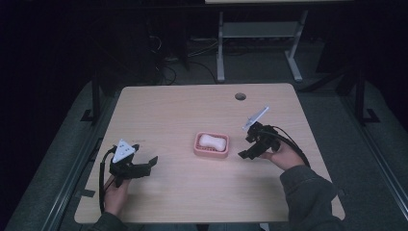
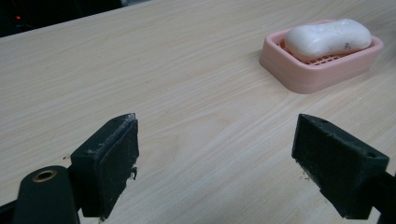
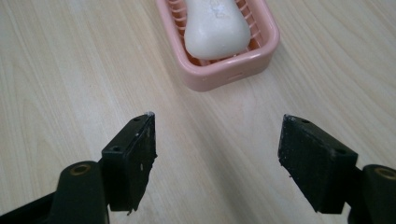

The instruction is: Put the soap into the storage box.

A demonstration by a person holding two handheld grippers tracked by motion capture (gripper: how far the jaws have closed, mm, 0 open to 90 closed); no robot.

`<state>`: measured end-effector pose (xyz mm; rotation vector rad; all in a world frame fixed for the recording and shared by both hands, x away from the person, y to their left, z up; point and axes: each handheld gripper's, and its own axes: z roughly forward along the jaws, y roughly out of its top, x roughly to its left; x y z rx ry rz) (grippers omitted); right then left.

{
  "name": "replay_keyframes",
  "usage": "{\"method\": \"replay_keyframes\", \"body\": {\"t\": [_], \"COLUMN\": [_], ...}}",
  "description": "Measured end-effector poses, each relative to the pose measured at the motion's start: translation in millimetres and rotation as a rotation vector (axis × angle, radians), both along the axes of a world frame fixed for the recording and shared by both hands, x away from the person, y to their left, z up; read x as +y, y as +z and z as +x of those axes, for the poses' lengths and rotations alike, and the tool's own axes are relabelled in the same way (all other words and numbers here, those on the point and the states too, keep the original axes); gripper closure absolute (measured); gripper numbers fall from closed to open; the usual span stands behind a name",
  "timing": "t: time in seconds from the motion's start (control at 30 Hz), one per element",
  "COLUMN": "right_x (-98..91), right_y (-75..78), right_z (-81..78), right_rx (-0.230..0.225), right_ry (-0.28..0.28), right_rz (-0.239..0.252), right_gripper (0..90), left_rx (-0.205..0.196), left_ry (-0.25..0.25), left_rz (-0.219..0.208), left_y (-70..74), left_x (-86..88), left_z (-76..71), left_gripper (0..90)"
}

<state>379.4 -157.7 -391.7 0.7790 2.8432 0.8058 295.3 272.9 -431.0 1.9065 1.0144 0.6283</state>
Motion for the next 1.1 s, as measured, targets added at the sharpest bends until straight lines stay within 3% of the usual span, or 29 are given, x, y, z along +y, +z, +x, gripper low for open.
{"method": "replay_keyframes", "body": {"t": [1.1], "right_x": [-53.9], "right_y": [-19.3], "right_z": [-44.3], "right_rx": [-0.004], "right_ry": [-0.098], "right_rz": [0.043], "right_gripper": [26.6], "left_rx": [0.001], "left_ry": [-0.007], "left_rz": [0.002], "left_y": [-0.2], "left_x": [-0.8], "left_z": [0.0], "left_gripper": [14.6]}}
